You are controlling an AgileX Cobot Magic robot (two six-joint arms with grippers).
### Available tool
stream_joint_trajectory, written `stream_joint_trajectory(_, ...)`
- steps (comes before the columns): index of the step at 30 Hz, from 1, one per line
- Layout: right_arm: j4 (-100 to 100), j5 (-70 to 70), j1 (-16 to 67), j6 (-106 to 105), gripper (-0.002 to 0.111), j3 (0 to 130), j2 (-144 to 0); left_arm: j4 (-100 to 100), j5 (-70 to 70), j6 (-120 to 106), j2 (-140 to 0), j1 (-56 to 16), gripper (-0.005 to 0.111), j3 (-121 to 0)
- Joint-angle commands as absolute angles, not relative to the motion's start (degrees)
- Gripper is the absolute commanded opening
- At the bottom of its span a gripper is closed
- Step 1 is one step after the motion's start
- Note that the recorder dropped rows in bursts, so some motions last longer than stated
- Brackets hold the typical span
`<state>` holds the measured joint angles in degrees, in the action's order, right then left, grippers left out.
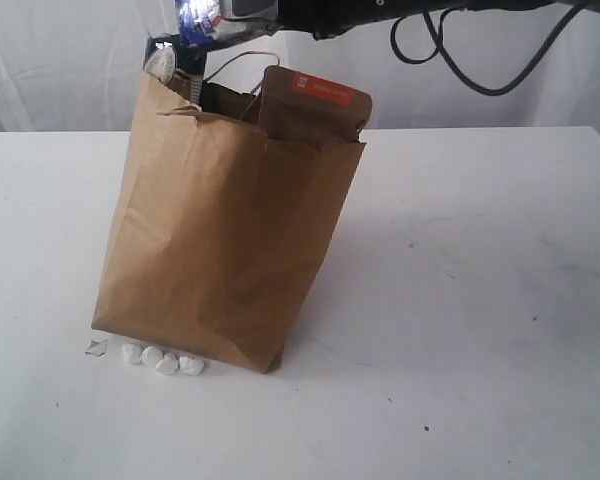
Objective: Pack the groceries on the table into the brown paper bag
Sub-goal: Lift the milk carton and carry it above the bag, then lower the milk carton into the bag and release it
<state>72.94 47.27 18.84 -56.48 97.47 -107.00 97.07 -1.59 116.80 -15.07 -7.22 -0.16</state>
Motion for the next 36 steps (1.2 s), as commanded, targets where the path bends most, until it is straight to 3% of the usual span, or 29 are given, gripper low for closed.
stream_joint_trajectory(1, 72.9, 49.3, 18.9, -58.4, 0.0, 97.9, -106.6, 97.8, -1.8, 117.1, -14.8, -7.4, 0.0, 0.0)
stream_joint_trajectory(5, 69.8, 51.2, 18.9, -58.5, 0.008, 97.9, -106.6, 97.8, -1.8, 117.1, -14.8, -7.4, 0.0, 0.0)
stream_joint_trajectory(15, 69.1, 48.4, 18.9, -58.5, 0.047, 97.9, -106.6, 97.8, -1.8, 117.1, -14.8, -7.4, 0.0, 0.0)
stream_joint_trajectory(18, 69.1, 46.6, 18.9, -58.5, 0.054, 97.9, -106.6, 97.8, -1.8, 117.1, -14.8, -7.4, 0.0, 0.0)
stream_joint_trajectory(29, 69.1, 47.1, 18.9, -58.3, 0.054, 97.9, -106.6, 97.8, -2.1, 117.0, -14.8, -7.4, 0.0, 0.0)
stream_joint_trajectory(36, 68.7, 49.8, 18.8, -58.3, 0.043, 97.9, -105.2, 97.8, -2.3, 117.0, -14.8, -7.4, 0.0, 0.0)
